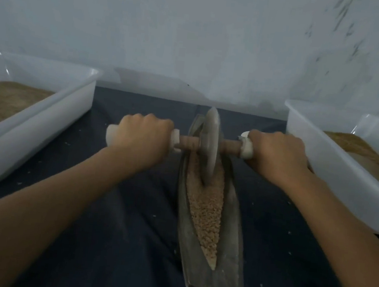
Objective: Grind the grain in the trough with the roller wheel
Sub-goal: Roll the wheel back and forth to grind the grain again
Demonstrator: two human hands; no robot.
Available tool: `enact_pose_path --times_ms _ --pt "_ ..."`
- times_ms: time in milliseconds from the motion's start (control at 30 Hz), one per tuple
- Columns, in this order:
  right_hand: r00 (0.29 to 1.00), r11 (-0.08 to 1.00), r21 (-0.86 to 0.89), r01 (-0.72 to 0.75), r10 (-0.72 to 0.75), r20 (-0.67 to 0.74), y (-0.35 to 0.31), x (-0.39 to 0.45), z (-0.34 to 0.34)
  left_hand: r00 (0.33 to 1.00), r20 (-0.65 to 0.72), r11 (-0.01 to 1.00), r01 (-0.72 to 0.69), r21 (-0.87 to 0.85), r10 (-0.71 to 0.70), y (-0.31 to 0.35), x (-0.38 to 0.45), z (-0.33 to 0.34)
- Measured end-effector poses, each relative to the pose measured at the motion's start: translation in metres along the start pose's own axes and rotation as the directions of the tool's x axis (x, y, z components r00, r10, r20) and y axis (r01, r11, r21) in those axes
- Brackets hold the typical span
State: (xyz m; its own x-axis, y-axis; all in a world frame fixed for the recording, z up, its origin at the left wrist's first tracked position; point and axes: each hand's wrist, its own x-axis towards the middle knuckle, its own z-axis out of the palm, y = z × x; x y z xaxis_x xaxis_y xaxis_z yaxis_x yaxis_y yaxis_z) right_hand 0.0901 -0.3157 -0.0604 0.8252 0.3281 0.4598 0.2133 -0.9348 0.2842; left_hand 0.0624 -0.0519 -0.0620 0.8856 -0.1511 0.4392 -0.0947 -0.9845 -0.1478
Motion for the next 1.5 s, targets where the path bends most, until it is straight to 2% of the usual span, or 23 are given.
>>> enact_pose_path --times_ms 133,233,267,333,367,433,500,567,700,867,1033,1100,1167,1233,1300,1367,1433,1500 --pt "0.996 0.995 0.072 -0.067 0.063 0.062 0.001 0.014 0.014 1.000 -0.024 0.998 -0.001 0.070 0.003 0.008 0.028 -0.002" --pt "0.989 0.990 0.117 -0.082 0.066 0.131 -0.002 -0.017 0.002 0.996 -0.067 0.993 -0.048 0.107 0.056 0.013 0.001 -0.015" --pt "0.992 0.992 0.115 -0.056 0.043 0.117 -0.002 -0.034 -0.006 0.994 -0.082 0.989 -0.067 0.135 0.079 0.013 -0.016 -0.020" --pt "0.998 0.994 0.097 0.055 -0.054 -0.013 -0.003 -0.069 -0.030 0.979 -0.121 0.978 -0.148 0.150 0.166 0.011 -0.053 -0.031" --pt "0.992 0.989 0.101 0.107 -0.100 -0.072 -0.005 -0.084 -0.042 0.962 -0.161 0.972 -0.200 0.125 0.219 0.008 -0.068 -0.038" --pt "0.978 0.976 0.100 0.193 -0.183 -0.101 -0.003 -0.101 -0.057 0.945 -0.215 0.969 -0.240 0.055 0.246 0.002 -0.086 -0.047" --pt "0.978 0.973 0.110 0.203 -0.197 -0.063 -0.002 -0.101 -0.062 0.967 -0.142 0.978 -0.208 0.028 0.210 -0.001 -0.088 -0.048" --pt "0.985 0.981 0.099 0.170 -0.166 -0.045 -0.001 -0.089 -0.051 0.984 -0.072 0.983 -0.155 0.101 0.163 0.002 -0.075 -0.037" --pt "0.997 0.998 -0.025 0.058 -0.060 -0.052 -0.001 -0.030 -0.012 1.000 -0.001 1.000 -0.029 0.001 0.029 0.003 -0.024 -0.009" --pt "0.991 0.991 0.095 -0.094 0.084 0.108 0.005 0.019 0.020 0.999 -0.025 0.996 -0.024 0.087 0.026 0.009 0.030 0.000" --pt "0.987 0.991 0.107 -0.083 0.067 0.147 -0.001 -0.024 0.001 0.994 -0.007 0.987 -0.110 0.118 0.111 0.011 0.012 -0.017" --pt "0.998 0.999 0.051 0.015 -0.018 0.058 0.000 -0.054 -0.021 0.992 0.006 0.989 -0.123 0.076 0.123 0.006 -0.020 -0.023" --pt "0.989 0.992 0.039 0.116 -0.112 -0.098 0.000 -0.082 -0.044 0.978 -0.062 0.979 -0.193 0.061 0.197 0.000 -0.059 -0.032" --pt "0.973 0.979 0.064 0.195 -0.185 -0.138 0.000 -0.096 -0.058 0.952 -0.134 0.962 -0.270 0.053 0.274 -0.007 -0.084 -0.042" --pt "0.979 0.979 0.089 0.184 -0.175 -0.100 0.000 -0.097 -0.057 0.958 -0.105 0.964 -0.262 0.048 0.265 -0.011 -0.085 -0.044" --pt "0.990 0.989 0.062 0.132 -0.128 -0.064 -0.001 -0.084 -0.043 0.969 -0.055 0.965 -0.234 0.119 0.241 -0.007 -0.067 -0.036" --pt "0.997 0.997 -0.023 0.071 -0.072 -0.013 -0.003 -0.060 -0.026 0.985 -0.037 0.982 -0.164 0.098 0.168 -0.005 -0.038 -0.015" --pt "0.999 0.999 -0.036 0.026 -0.027 -0.030 -0.002 -0.029 -0.010 0.994 -0.012 0.994 -0.105 0.037 0.105 -0.004 -0.008 0.001"
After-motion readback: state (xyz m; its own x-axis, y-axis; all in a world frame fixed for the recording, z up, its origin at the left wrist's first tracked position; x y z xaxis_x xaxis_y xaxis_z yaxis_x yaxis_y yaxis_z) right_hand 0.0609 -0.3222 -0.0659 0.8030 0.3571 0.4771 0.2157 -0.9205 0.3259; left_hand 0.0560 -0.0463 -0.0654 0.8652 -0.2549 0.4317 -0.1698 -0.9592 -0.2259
